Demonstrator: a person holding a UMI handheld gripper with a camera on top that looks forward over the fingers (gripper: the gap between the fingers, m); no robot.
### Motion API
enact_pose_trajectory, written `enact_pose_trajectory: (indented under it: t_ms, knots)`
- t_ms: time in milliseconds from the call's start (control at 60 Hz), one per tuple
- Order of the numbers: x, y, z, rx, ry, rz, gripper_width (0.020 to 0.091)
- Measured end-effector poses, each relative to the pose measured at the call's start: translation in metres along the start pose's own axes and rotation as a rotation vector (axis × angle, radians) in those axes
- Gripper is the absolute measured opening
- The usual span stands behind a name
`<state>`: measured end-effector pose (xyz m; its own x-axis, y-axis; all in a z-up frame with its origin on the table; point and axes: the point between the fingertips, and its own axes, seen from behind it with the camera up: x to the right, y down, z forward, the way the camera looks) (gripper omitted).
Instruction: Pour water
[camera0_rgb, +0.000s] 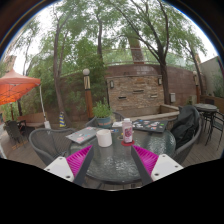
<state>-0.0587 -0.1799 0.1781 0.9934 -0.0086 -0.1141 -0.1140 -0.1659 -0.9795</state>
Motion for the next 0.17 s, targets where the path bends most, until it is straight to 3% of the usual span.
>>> enact_pose_trajectory:
  t_ms: [167]
  knots:
    - [0.007,0.016,0.002,-0.038,-0.009,0.023,0.0839]
